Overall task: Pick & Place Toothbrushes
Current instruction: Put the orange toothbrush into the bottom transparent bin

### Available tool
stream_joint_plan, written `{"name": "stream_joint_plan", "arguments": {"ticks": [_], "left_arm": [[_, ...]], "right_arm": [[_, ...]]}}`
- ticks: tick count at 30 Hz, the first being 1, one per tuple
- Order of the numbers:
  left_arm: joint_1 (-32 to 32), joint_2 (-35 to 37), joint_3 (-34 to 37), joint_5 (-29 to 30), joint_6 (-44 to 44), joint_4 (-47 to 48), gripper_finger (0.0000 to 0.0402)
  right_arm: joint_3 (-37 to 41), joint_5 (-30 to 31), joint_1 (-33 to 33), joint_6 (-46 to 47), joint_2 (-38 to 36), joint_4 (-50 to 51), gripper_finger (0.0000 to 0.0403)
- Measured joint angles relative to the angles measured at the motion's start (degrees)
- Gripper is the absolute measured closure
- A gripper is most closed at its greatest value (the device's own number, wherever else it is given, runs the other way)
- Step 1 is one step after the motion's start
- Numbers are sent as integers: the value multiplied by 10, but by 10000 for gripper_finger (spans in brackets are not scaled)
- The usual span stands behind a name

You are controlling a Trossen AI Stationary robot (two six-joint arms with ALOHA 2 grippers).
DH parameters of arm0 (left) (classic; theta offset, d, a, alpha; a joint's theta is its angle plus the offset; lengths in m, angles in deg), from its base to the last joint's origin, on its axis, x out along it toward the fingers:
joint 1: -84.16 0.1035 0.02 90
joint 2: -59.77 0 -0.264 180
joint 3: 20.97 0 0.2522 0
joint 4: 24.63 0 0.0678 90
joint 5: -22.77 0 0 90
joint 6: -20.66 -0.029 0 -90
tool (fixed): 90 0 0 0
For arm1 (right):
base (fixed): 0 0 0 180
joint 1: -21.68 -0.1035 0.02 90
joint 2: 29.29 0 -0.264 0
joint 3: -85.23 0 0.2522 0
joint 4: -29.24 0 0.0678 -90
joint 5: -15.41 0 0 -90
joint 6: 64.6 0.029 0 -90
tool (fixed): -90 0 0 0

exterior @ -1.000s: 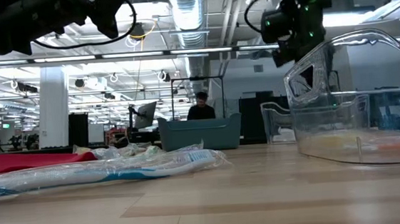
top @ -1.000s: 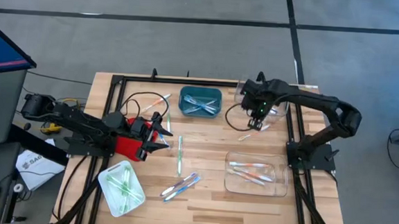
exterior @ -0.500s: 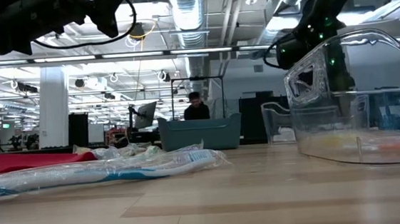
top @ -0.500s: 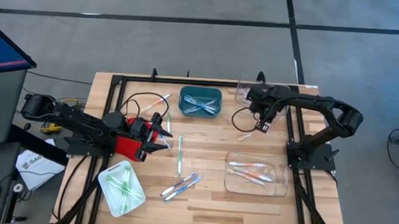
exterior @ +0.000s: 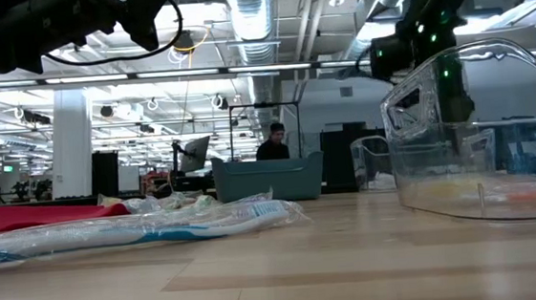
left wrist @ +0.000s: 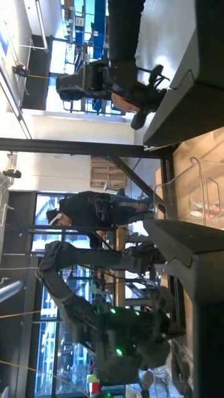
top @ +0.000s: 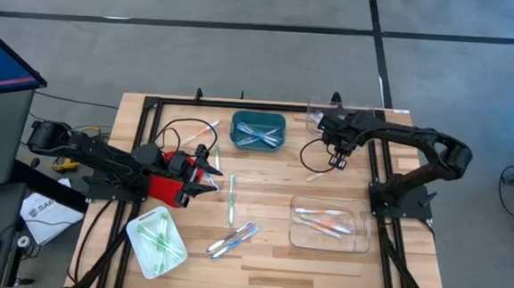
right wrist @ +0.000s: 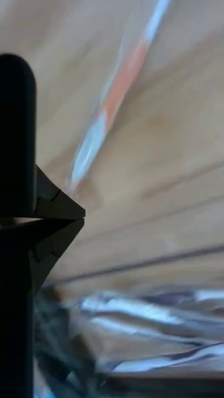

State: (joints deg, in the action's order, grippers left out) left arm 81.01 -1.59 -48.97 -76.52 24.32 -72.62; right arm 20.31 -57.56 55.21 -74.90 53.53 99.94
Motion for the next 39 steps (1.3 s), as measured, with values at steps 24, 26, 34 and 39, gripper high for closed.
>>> {"name": "stream_joint_plan", "arguments": {"ticks": [24,26,34,39], "left_arm": [[0,0,0,0,12,0,204],[0,0,0,0,11,0,204],[0,0,0,0,11,0,204],[0,0,0,0,10,0,204]], "right_arm": [[0,-125,-148,39,-89,19,354],[0,-109,-158,39,-65,17,337],[0,4,-182,56,35,18,265],[0,-15,-185,57,75,6,224]]}}
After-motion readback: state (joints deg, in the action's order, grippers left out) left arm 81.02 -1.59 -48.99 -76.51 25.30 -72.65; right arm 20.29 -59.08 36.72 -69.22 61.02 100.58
